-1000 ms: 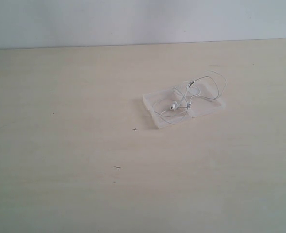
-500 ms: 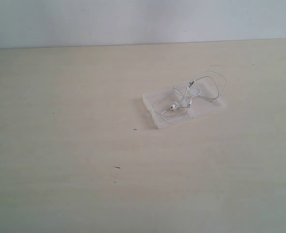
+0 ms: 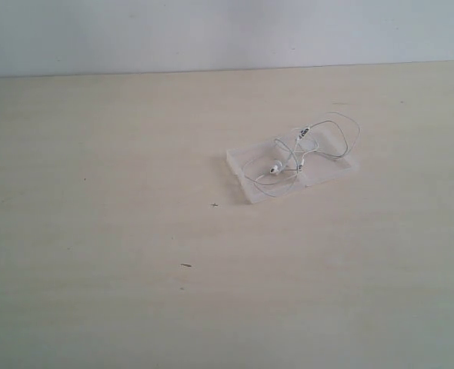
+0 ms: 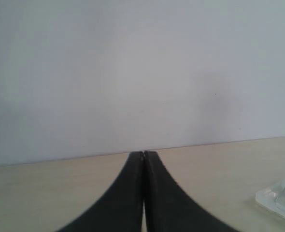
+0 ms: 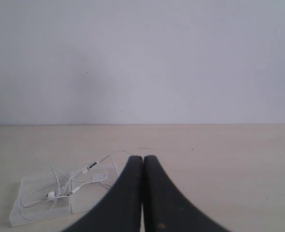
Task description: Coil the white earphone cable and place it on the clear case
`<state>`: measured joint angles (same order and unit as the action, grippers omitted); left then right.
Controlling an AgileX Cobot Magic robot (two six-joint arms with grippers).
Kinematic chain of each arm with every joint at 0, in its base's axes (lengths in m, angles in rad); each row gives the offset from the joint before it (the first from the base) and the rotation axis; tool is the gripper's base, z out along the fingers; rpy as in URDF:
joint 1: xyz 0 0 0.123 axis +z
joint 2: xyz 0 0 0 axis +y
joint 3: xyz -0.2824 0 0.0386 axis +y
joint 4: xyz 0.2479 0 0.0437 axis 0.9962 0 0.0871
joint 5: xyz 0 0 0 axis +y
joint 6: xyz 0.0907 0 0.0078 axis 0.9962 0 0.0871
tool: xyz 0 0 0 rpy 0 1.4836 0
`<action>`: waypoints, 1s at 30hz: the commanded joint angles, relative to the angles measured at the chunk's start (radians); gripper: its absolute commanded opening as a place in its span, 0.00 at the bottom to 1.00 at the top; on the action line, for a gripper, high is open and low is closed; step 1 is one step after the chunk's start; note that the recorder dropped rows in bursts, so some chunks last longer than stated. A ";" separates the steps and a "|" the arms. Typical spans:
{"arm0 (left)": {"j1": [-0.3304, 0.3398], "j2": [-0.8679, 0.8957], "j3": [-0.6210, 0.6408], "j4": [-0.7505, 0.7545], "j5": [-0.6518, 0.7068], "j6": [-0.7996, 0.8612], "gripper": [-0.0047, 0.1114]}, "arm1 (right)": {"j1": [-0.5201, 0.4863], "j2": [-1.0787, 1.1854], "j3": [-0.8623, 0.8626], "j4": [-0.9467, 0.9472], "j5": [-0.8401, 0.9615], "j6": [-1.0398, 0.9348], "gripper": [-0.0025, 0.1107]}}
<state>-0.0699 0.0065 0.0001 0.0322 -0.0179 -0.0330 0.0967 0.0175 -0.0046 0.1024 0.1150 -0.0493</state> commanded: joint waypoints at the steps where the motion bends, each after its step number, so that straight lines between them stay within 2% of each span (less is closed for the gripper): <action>1: 0.002 -0.007 0.000 -0.013 0.005 -0.002 0.04 | -0.004 -0.006 0.005 -0.005 -0.005 -0.001 0.02; 30: 0.002 -0.007 0.000 -0.013 0.024 -0.002 0.04 | -0.004 -0.006 0.005 -0.005 -0.005 -0.001 0.02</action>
<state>-0.0699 0.0065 0.0001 0.0258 0.0077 -0.0330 0.0967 0.0175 -0.0046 0.1024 0.1150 -0.0493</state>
